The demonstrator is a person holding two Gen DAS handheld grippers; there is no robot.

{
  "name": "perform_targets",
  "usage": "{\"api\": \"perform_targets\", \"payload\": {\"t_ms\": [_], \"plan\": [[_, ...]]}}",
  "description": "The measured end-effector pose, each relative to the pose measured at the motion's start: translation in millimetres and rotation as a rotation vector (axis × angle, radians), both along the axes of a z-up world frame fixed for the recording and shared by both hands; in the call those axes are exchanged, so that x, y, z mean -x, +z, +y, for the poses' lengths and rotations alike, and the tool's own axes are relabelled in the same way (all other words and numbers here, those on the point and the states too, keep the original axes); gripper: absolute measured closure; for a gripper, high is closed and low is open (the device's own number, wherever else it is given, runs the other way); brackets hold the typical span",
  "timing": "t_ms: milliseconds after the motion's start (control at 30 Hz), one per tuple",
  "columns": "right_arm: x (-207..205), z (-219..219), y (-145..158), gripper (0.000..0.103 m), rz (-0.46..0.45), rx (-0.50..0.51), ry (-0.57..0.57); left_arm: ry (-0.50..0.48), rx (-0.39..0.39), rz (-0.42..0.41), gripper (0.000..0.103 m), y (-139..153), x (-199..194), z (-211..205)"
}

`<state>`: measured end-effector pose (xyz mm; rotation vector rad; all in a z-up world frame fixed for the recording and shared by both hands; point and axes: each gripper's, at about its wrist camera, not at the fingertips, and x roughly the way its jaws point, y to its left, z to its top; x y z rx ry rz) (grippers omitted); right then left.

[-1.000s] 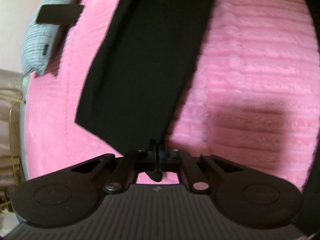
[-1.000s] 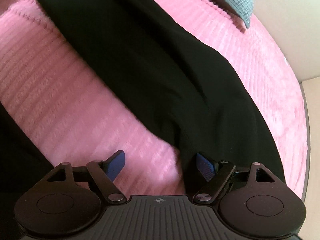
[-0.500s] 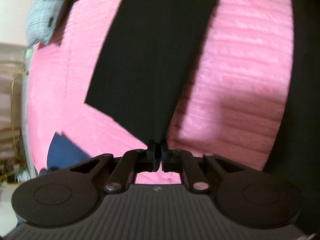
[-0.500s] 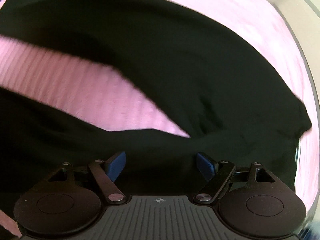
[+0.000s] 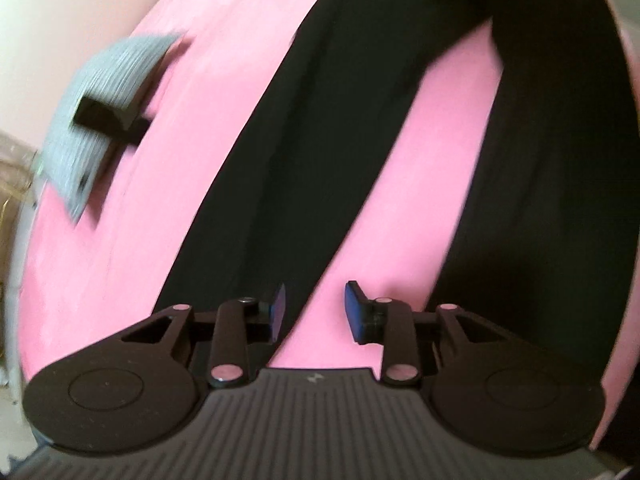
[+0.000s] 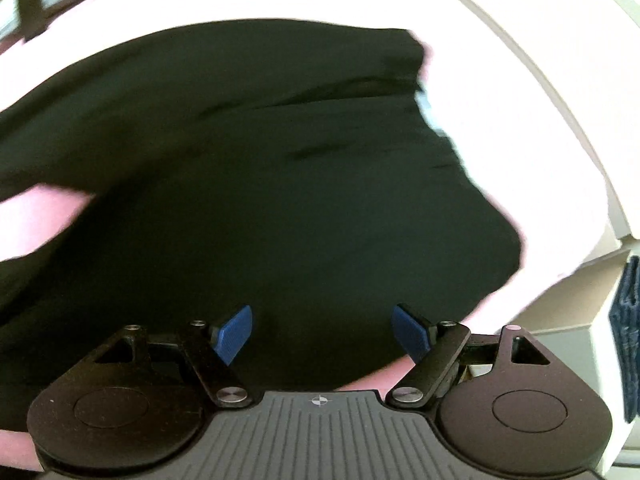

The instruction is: Fold clothes

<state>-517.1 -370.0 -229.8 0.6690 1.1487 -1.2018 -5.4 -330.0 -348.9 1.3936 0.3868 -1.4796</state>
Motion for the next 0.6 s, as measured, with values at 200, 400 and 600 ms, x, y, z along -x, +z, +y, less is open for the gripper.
{"api": "perform_targets", "payload": {"t_ms": [200, 400, 600], "plan": [[97.7, -92.1, 5.1, 0.023, -0.231, 0.056, 0.077, -0.069, 0.016, 0.065, 0.072, 1.3, 154.6, -76.1], [124.4, -193.4, -8.1, 0.032, -0.397, 0.047, 0.311, -0.178, 0.015, 0.096, 0.063, -4.1, 287.7, -150.3], [118.7, -259.8, -43.1, 0.044, -0.467, -0.005, 0.456, -0.224, 0.028, 0.069, 0.060, -17.0, 338.0, -193.2]]}}
